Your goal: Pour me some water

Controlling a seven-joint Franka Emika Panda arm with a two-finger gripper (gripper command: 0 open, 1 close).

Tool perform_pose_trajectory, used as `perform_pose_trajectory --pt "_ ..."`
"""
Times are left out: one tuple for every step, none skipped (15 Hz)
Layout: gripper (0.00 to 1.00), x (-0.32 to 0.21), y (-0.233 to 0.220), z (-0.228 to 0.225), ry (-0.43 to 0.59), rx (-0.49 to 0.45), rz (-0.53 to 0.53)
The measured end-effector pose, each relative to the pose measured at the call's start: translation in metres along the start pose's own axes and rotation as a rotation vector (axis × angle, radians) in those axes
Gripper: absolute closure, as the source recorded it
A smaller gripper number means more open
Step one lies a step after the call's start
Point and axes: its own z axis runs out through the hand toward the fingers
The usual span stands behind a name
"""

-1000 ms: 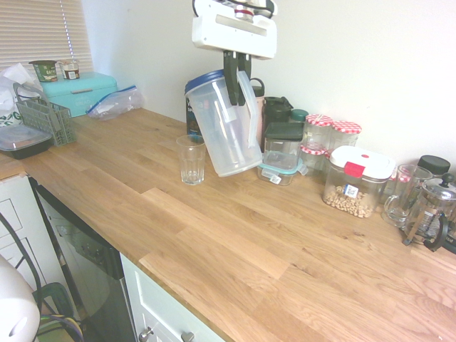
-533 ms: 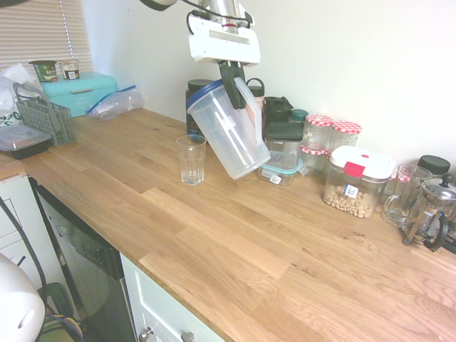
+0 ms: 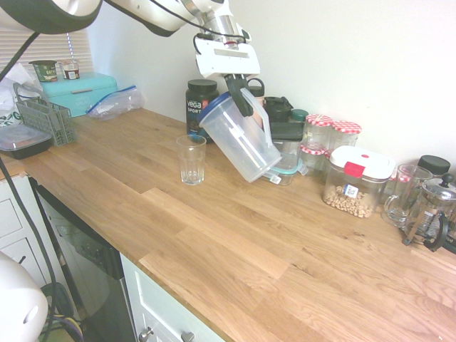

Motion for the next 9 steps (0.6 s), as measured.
perform_pose_trajectory --pt "1.0 0.005 -0.002 0.0 -0.003 -0.017 -0.006" --pt "1.0 0.008 -0.005 0.0 -0.004 -0.026 -0.013" --pt "1.0 0.012 -0.009 -0.001 -0.003 -0.032 -0.021" --pt "1.0 0.015 -0.012 -0.001 -0.003 -0.039 -0.03" --pt "1.0 0.017 -0.015 0.0 -0.005 -0.051 -0.038" --pt "1.0 0.019 -0.017 0.002 -0.011 -0.064 -0.045" --pt "1.0 0.021 -0.018 0.006 -0.018 -0.075 -0.052" --pt "1.0 0.022 -0.019 0.008 -0.023 -0.082 -0.055" --pt "1.0 0.022 -0.019 0.01 -0.025 -0.087 -0.057"
